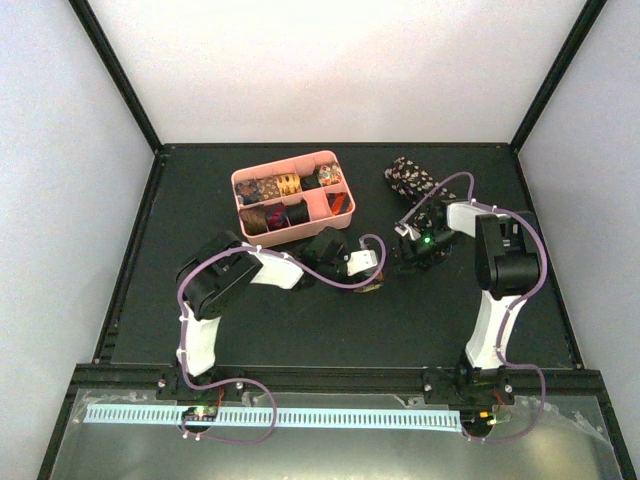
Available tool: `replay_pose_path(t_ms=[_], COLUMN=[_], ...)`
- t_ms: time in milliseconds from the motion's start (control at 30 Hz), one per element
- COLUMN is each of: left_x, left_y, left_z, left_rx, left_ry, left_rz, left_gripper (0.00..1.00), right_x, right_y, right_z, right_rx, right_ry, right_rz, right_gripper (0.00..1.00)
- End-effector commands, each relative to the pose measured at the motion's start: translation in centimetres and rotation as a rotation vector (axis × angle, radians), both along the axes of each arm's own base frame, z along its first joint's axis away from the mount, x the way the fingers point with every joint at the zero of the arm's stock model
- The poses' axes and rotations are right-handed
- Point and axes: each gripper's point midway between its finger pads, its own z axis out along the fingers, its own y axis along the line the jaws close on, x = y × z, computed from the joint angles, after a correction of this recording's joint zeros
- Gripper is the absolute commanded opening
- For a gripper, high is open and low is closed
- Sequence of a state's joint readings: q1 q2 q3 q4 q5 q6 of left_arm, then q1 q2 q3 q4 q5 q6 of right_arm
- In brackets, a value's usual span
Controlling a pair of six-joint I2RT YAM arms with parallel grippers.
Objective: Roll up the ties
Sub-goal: Roll the tie at the center of the board.
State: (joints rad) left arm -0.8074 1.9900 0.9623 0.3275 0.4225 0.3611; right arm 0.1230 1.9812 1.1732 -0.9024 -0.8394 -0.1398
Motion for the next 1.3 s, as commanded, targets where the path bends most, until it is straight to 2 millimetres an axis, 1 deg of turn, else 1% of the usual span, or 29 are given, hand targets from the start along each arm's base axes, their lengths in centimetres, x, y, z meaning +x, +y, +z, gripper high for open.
replay_pose_path(t_ms=[0,100,233,367,400,500,600,667,700,733,767,800,867,967,1000,1067,1100,1167,1200,1233,1267], left_x=[-2.3,-2.3,-2.3,-2.2,-2.3,-2.2,-2.1,-2.1,-2.1,-2.1,-2.1,-2.1,-2.0,-1.9,-1.9,-1.6,-1.5,-1.1,-0.8,-0.9,-0.8], left_y=[4.2,4.2,4.2,4.1,4.2,4.2,4.4,4.5,4.5,4.5,4.5,4.5,4.4,4.4,4.3,4.3,4.3,4.2,4.1,3.9,3.8], left_z=[-7.4,-7.5,-7.5,-7.6,-7.6,-7.5,-7.6,-7.7,-7.7,-7.7,-7.6,-7.7,-7.6,-7.4,-7.3,-6.9,-6.5,-5.1,-4.1,-3.2,-2.3], left_rx=[0.256,0.256,0.256,0.252,0.252,0.251,0.254,0.256,0.255,0.255,0.252,0.251,0.247,0.239,0.23,0.208,0.189,0.126,0.094,0.066,0.046], left_ry=[0.131,0.136,0.14,0.148,0.148,0.147,0.149,0.152,0.155,0.157,0.156,0.158,0.157,0.161,0.164,0.172,0.178,0.176,0.162,0.149,0.126], left_rz=[0.041,0.045,0.046,0.05,0.05,0.052,0.055,0.059,0.06,0.06,0.059,0.058,0.061,0.067,0.066,0.076,0.079,0.082,0.079,0.066,0.059], left_gripper=[0.19,0.19,0.19,0.2,0.2,0.2,0.2,0.2,0.2,0.2,0.2,0.2,0.2,0.2,0.21,0.24,0.29,0.45,0.53,0.59,0.63], right_x=[-1.6,-2.1,-2.3,-2.2,-2.2,-2.2,-2.1,-2.1,-2.0,-2.0,-2.0,-1.9,-1.7,-1.7,-1.7,-1.8,-1.8,-1.8,-1.8,-1.8,-1.8], right_y=[1.2,2.3,3.3,4.2,4.4,4.5,4.7,4.7,4.7,4.6,4.5,4.4,4.2,4.0,3.9,3.8,3.8,3.8,3.8,3.7,3.8], right_z=[-3.8,-3.2,-0.7,1.8,2.2,2.4,2.7,2.9,2.8,2.6,2.3,1.9,1.2,0.4,0.2,-0.1,-0.2,-0.1,0.0,0.1,0.2], right_rx=[-0.051,0.028,0.138,0.252,0.27,0.288,0.31,0.317,0.313,0.302,0.287,0.268,0.239,0.215,0.209,0.195,0.192,0.191,0.191,0.19,0.192], right_ry=[0.03,0.037,-0.015,-0.052,-0.054,-0.073,-0.077,-0.078,-0.08,-0.083,-0.084,-0.084,-0.089,-0.079,-0.074,-0.07,-0.072,-0.08,-0.085,-0.09,-0.092], right_rz=[0.069,0.086,0.1,0.1,0.1,0.102,0.099,0.099,0.1,0.1,0.097,0.092,0.084,0.079,0.075,0.075,0.074,0.068,0.067,0.064,0.062], right_gripper=[0.73,0.74,0.71,0.72,0.73,0.81,0.82,0.81,0.76,0.67,0.58,0.45,0.27,0.08,0.02,0.02,0.02,0.02,0.02,0.02,0.02])
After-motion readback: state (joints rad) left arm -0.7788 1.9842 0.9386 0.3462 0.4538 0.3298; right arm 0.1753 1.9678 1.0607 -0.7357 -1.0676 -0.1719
